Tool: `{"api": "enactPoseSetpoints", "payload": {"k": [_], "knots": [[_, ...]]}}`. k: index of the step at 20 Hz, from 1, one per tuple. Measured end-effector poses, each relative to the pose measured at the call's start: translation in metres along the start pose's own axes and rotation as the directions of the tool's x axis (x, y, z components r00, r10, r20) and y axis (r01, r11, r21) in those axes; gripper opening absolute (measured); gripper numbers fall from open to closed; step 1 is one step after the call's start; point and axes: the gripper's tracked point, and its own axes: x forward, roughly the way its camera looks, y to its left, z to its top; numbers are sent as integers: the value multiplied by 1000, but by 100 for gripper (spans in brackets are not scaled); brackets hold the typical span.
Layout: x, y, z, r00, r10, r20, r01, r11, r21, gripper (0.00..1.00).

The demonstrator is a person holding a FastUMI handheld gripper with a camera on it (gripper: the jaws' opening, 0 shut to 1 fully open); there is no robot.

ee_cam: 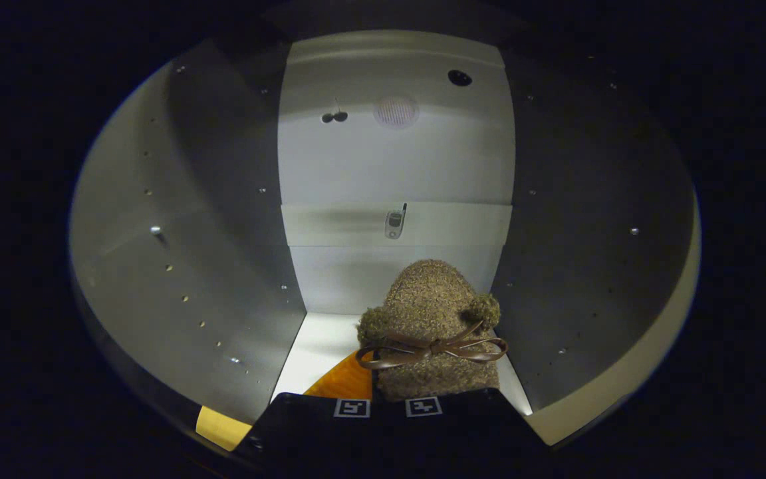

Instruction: Open the shoe cabinet door, grab the shoes and put them into the shoe cabinet, then close the shoe cabinet door.

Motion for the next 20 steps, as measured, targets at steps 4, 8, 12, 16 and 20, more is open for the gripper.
{"api": "enactPoseSetpoints", "payload": {"k": [4,8,12,16,20], "knots": [[49,-4,-21,997,-4,-79,4,1000,2,4],[81,-8,-47,988,-1,-153,2,1000,8,5],[102,-6,-67,976,7,-217,-5,1000,9,5],[112,-8,-84,963,6,-271,-6,1000,2,5],[115,-10,-88,959,5,-284,-4,1000,5,5]]}}
